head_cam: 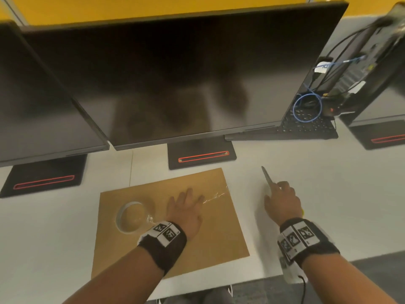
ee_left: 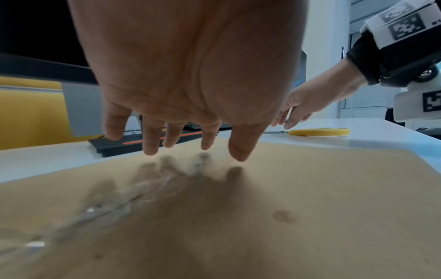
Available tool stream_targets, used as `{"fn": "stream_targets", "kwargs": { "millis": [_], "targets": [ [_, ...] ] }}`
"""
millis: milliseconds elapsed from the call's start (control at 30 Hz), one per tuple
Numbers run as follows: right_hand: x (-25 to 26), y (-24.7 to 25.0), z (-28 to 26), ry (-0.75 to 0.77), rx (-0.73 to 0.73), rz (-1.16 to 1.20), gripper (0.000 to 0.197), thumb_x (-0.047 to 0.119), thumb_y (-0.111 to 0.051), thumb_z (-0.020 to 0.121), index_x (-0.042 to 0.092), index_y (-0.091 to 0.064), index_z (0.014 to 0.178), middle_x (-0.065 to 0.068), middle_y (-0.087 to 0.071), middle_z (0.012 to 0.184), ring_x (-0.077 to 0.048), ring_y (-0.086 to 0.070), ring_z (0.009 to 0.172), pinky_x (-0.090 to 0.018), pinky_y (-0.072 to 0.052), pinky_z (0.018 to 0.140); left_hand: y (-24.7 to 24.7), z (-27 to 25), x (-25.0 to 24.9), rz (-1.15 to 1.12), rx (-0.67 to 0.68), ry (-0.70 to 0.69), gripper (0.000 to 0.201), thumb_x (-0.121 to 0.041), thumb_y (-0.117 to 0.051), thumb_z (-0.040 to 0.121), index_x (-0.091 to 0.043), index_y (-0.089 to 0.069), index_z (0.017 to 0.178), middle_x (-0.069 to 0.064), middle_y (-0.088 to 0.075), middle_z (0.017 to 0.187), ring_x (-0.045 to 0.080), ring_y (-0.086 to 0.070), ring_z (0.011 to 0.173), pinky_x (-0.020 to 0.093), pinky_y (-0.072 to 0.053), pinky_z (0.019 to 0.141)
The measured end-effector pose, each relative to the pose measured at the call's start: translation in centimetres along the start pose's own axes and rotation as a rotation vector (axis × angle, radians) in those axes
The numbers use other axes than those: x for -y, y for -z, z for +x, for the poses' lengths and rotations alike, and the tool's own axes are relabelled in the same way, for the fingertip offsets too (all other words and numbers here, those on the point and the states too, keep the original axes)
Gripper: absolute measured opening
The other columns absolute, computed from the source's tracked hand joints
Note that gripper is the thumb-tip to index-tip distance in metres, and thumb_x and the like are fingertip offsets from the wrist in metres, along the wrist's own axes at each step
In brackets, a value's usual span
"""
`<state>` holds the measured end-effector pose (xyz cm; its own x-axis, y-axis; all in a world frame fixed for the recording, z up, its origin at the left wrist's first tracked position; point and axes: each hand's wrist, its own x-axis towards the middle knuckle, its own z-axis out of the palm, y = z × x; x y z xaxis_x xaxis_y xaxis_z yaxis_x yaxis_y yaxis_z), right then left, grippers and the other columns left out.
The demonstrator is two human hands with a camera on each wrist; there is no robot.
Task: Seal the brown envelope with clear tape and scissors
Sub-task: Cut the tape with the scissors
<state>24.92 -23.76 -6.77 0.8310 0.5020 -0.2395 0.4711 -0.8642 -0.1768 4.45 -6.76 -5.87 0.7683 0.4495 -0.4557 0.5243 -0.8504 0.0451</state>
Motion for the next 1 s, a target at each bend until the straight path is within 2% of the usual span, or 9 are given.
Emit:
{"fn": "stream_targets", "kwargs": {
  "millis": [167, 367, 600, 700, 733, 800, 867, 933, 1000],
  "targets": [
    [-1.7, -0.2, -0.9, -0.059, 0.043, -0.111, 0.04, 0.029, -0.039, 0.091, 0.022, -0.042, 0.13, -0.005, -0.05, 0.118, -0.025, -0.048, 0.108, -0.039, -0.048, 0.081, -0.4, 1.6, -2.2, -0.066, 0.033, -0.028, 0.061, -0.045, -0.031, 0.097, -0.029, -0.005, 0.15, 0.009, 0.007, 0.16, 0.032, 0.0, 0.146, 0.051, -0.012, 0.116],
    [-2.4, -0.6, -1.2, -0.041, 0.025, -0.174, 0.038, 0.018, -0.034, 0.092, 0.021, -0.042, 0.129, -0.001, -0.052, 0.115, -0.023, -0.051, 0.1, -0.034, -0.047, 0.074, -1.0, 2.5, -3.3, -0.031, 0.012, 0.014, 0.066, -0.049, -0.031, 0.097, -0.027, 0.0, 0.151, 0.01, 0.008, 0.16, 0.035, 0.002, 0.146, 0.053, -0.008, 0.116],
    [-1.8, -1.4, -1.4, -0.032, 0.032, -0.234, 0.034, 0.009, -0.037, 0.09, 0.015, -0.044, 0.123, -0.008, -0.051, 0.106, -0.029, -0.053, 0.087, -0.038, -0.05, 0.062, -1.5, 1.8, -2.4, -0.068, -0.078, -0.027, 0.064, -0.052, -0.026, 0.098, -0.03, 0.001, 0.151, 0.006, 0.009, 0.16, 0.028, 0.004, 0.147, 0.05, -0.001, 0.117],
    [-1.1, -0.9, -1.7, 0.018, 0.028, -0.197, 0.03, 0.005, -0.048, 0.084, 0.006, -0.055, 0.114, -0.014, -0.053, 0.093, -0.032, -0.054, 0.074, -0.035, -0.044, 0.05, -1.5, 0.8, -1.3, -0.092, -0.138, -0.01, 0.063, -0.052, -0.028, 0.097, -0.029, -0.004, 0.151, 0.005, 0.008, 0.16, 0.024, 0.003, 0.148, 0.051, -0.001, 0.117],
    [-0.6, -0.5, -1.7, 0.027, 0.034, -0.174, 0.029, 0.006, -0.047, 0.085, 0.005, -0.054, 0.114, -0.015, -0.053, 0.095, -0.033, -0.054, 0.078, -0.036, -0.043, 0.052, -1.4, 0.4, -0.9, -0.087, -0.152, 0.016, 0.062, -0.051, -0.031, 0.096, -0.028, -0.01, 0.151, 0.006, 0.003, 0.161, 0.023, 0.002, 0.148, 0.051, -0.001, 0.118],
    [0.5, 0.3, -1.4, 0.027, -0.002, -0.086, 0.029, 0.011, -0.04, 0.09, 0.007, -0.047, 0.118, -0.014, -0.052, 0.107, -0.032, -0.052, 0.093, -0.041, -0.044, 0.064, -0.9, -0.5, 0.3, -0.09, -0.218, 0.095, 0.054, -0.048, -0.038, 0.094, -0.024, -0.031, 0.142, 0.008, -0.02, 0.155, 0.025, -0.014, 0.145, 0.05, -0.006, 0.117],
    [1.9, 1.1, -1.3, 0.101, -0.063, -0.03, 0.029, 0.013, -0.039, 0.09, 0.006, -0.045, 0.117, -0.013, -0.052, 0.109, -0.032, -0.051, 0.093, -0.038, -0.043, 0.063, 0.0, -1.2, 1.8, -0.071, -0.299, 0.18, 0.044, -0.048, -0.044, 0.09, -0.021, -0.045, 0.125, 0.007, -0.04, 0.134, 0.026, -0.037, 0.129, 0.049, -0.018, 0.114],
    [3.9, 1.8, -1.6, 0.197, -0.083, 0.034, 0.028, 0.016, -0.041, 0.09, 0.007, -0.045, 0.116, -0.013, -0.053, 0.107, -0.032, -0.052, 0.087, -0.034, -0.038, 0.058, 1.0, -2.1, 3.7, -0.051, -0.275, 0.275, 0.045, -0.05, -0.048, 0.085, -0.02, -0.046, 0.118, 0.006, -0.044, 0.124, 0.026, -0.045, 0.115, 0.045, -0.032, 0.105],
    [6.2, 2.5, -2.3, 0.263, -0.025, 0.132, 0.028, 0.019, -0.041, 0.092, 0.009, -0.043, 0.118, -0.011, -0.053, 0.111, -0.033, -0.052, 0.088, -0.034, -0.037, 0.062, 1.5, -3.2, 5.7, -0.074, -0.166, 0.366, 0.052, -0.051, -0.052, 0.082, -0.019, -0.041, 0.122, 0.008, -0.042, 0.124, 0.027, -0.046, 0.112, 0.042, -0.041, 0.096]
  ]
}}
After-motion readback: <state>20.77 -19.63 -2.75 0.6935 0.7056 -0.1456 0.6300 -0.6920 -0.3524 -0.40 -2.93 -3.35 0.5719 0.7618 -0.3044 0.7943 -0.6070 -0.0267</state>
